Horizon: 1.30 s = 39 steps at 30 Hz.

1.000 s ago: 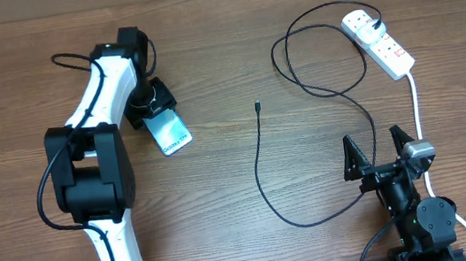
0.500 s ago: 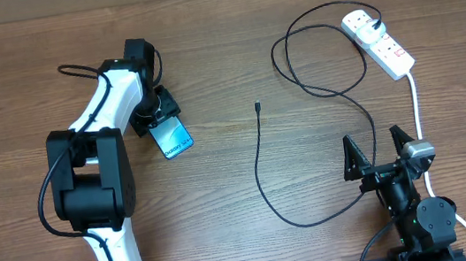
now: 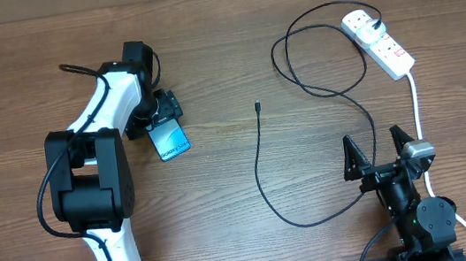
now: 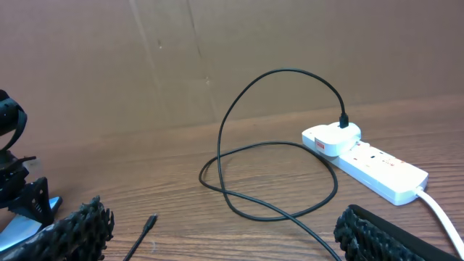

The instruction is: Plug charger to phone and switch on socket

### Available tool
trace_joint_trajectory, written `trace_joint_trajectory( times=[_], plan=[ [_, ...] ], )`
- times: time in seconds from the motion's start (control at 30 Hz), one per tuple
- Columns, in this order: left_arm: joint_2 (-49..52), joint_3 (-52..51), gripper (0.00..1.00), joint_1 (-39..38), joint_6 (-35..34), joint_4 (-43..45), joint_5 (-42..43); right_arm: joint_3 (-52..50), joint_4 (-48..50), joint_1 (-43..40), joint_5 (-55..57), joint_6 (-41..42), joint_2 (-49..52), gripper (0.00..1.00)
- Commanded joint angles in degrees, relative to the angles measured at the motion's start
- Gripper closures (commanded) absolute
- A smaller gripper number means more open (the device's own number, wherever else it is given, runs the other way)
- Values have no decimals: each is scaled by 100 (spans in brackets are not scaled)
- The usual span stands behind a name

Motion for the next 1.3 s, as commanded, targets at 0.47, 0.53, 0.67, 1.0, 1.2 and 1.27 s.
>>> trace_joint_trajectory(
  times=[0.47, 0.53, 0.67, 1.0, 1.2, 1.27],
  plan=[
    [308, -542, 12, -48, -140, 133, 321, -57, 37, 26, 74, -20, -46, 0],
    [308, -597, 12, -48, -142, 160, 433, -57, 35, 26, 76, -20, -46, 0],
    [308, -625, 12, -48, -138, 151, 498, -57, 35, 26, 76, -20, -46, 0],
    [308, -625, 12, -50, -136, 133, 914, -57, 35, 26, 76, -20, -46, 0],
    [308, -625, 12, -101, -138, 116, 957, -57, 37, 26, 76, -20, -46, 0],
    [308, -625, 12, -144, -140, 125, 951, -57, 35, 26, 76, -20, -46, 0]
  ],
)
